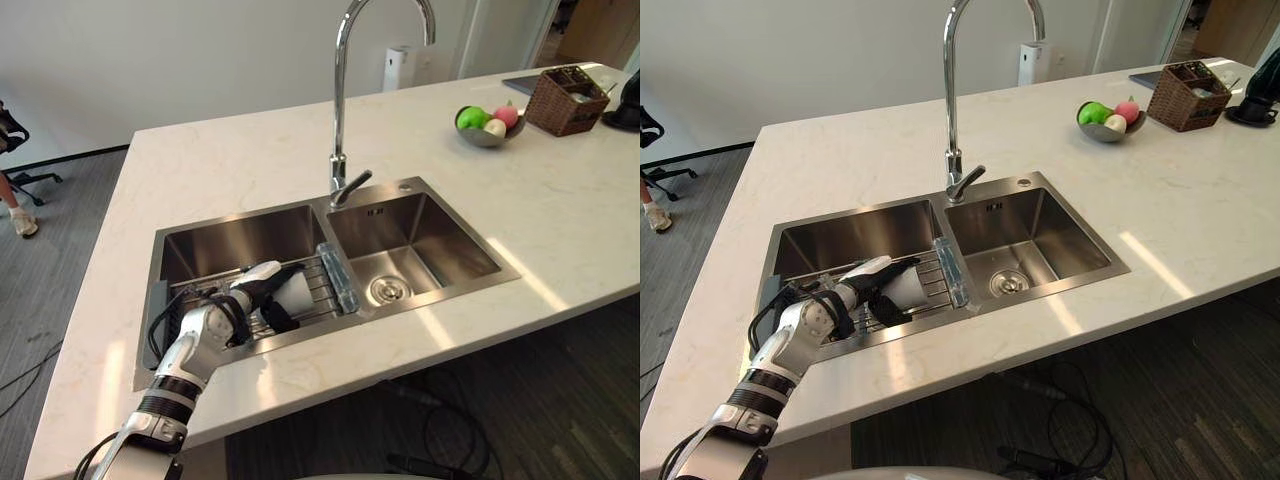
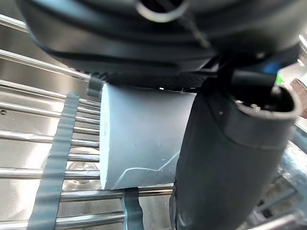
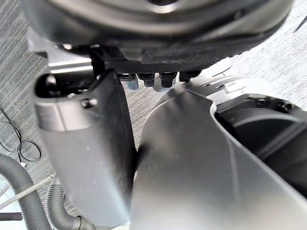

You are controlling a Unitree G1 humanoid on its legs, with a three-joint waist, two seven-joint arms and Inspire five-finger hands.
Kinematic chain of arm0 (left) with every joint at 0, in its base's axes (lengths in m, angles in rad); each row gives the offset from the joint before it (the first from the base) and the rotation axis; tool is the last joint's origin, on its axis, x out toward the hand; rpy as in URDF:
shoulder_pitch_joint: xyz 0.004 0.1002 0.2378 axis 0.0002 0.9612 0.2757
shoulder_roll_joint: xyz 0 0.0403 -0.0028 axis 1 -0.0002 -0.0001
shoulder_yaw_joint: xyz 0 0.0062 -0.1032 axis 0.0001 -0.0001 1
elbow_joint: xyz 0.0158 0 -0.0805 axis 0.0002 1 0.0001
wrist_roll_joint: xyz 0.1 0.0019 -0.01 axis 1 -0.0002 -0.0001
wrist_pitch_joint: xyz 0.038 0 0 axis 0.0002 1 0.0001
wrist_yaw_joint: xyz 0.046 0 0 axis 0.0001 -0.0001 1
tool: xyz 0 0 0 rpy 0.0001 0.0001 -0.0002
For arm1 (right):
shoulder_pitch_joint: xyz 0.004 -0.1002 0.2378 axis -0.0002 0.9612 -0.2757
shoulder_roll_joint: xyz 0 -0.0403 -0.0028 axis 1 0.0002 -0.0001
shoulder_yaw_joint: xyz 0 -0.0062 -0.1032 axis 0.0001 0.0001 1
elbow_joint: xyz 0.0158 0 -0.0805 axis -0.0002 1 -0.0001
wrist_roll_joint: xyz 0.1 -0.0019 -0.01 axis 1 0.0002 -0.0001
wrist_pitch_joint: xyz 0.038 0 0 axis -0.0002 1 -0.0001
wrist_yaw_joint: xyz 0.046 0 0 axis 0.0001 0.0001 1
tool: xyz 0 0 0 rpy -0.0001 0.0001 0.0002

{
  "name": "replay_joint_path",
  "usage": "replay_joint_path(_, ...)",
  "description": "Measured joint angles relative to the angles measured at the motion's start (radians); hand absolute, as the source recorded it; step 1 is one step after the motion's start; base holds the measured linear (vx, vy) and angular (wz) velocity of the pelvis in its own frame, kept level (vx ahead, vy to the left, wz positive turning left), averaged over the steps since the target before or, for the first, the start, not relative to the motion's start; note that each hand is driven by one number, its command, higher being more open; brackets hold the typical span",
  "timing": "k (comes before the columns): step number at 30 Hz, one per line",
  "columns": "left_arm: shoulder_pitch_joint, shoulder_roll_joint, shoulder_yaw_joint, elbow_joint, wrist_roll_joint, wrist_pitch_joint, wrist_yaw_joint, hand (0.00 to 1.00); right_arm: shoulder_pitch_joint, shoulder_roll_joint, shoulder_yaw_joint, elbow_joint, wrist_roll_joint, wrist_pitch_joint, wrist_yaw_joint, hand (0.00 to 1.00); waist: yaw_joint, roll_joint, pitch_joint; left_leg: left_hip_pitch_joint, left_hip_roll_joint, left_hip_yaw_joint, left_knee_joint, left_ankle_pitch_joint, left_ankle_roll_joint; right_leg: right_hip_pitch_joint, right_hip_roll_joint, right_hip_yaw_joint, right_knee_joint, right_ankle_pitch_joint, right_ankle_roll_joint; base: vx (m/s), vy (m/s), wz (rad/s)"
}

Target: Walk over to the sink, pick up the cup, carry it to the dishwasher, place the cup inside the dishwasher, then close the dishwasher door

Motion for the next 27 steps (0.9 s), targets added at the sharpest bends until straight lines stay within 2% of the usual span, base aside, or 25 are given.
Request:
replay_joint_path(3, 0.004, -0.020, 0.024, 0.000, 0.009, 0.018, 0.006, 0.00, -0.007, 0.000, 0.000, 0.000, -0.001, 0.000, 0.002, 1.00, 0.000, 0.000, 0.001, 0.001, 0.000, 0.000, 0.000, 0.000, 0.000, 0.000, 0.000, 0.000, -0.003, 0.000, 0.000, 0.00, 0.000, 0.00)
replay_joint_path(6, 0.010, -0.043, 0.031, 0.005, 0.047, 0.040, 0.048, 0.00, -0.009, 0.000, 0.003, 0.000, -0.002, 0.000, 0.003, 1.00, 0.000, -0.001, 0.003, 0.002, 0.000, 0.000, 0.000, 0.000, -0.001, 0.000, 0.000, 0.001, -0.004, 0.000, 0.000, -0.03, -0.027, -0.01)
replay_joint_path(13, 0.030, -0.078, 0.032, 0.039, 0.105, 0.022, 0.193, 0.00, -0.019, -0.008, 0.025, 0.003, -0.029, 0.001, 0.023, 1.00, 0.001, -0.001, 0.006, 0.009, 0.002, 0.000, 0.000, -0.003, -0.004, 0.003, 0.003, 0.006, -0.004, 0.000, 0.000, -0.01, -0.008, -0.01)
replay_joint_path(14, 0.045, -0.083, 0.026, 0.061, 0.096, -0.008, 0.259, 0.00, -0.019, -0.009, 0.026, 0.003, -0.030, 0.001, 0.025, 1.00, 0.006, -0.001, 0.007, 0.010, 0.002, 0.000, 0.002, -0.003, -0.004, 0.005, 0.003, 0.006, -0.004, 0.001, 0.000, -0.05, -0.029, 0.00)
replay_joint_path(19, 0.044, -0.066, 0.026, 0.149, -0.024, -0.115, 0.392, 0.00, -0.019, -0.020, 0.043, 0.020, -0.029, 0.001, 0.033, 1.00, 0.025, 0.000, 0.008, 0.015, 0.001, -0.008, 0.003, -0.004, -0.004, 0.009, 0.003, 0.005, -0.005, -0.002, 0.005, -0.05, -0.022, -0.01)
replay_joint_path(20, 0.048, -0.057, 0.036, 0.185, -0.108, -0.191, 0.473, 0.00, -0.019, -0.022, 0.049, 0.019, -0.026, -0.001, 0.034, 1.00, 0.027, -0.001, 0.009, 0.014, -0.003, -0.032, -0.001, -0.004, -0.004, 0.009, 0.002, -0.002, -0.005, -0.007, -0.002, 0.00, 0.000, 0.00)
replay_joint_path(21, 0.050, -0.057, 0.038, 0.186, -0.123, -0.200, 0.482, 0.00, -0.019, -0.022, 0.050, 0.019, -0.025, -0.001, 0.034, 1.00, 0.027, -0.001, 0.010, 0.013, -0.004, -0.036, -0.002, -0.004, -0.003, 0.009, 0.002, -0.004, -0.005, -0.008, -0.004, -0.01, -0.015, 0.04)
replay_joint_path(23, 0.077, -0.058, 0.066, 0.166, -0.258, -0.259, 0.516, 0.00, -0.019, -0.026, 0.067, 0.015, -0.015, -0.004, 0.034, 1.00, 0.027, -0.002, 0.021, 0.010, -0.004, -0.046, -0.003, -0.005, -0.001, 0.009, 0.001, -0.019, -0.005, -0.008, -0.004, 0.00, -0.012, 0.04)
replay_joint_path(27, 0.221, -0.101, 0.107, 0.010, -0.515, -0.310, 0.513, 0.00, -0.005, -0.024, 0.076, 0.000, 0.052, -0.018, 0.018, 1.00, 0.034, -0.002, 0.038, -0.009, -0.003, -0.090, -0.007, 0.000, 0.007, 0.014, 0.002, -0.063, -0.004, -0.007, -0.003, 0.06, -0.028, 0.28)
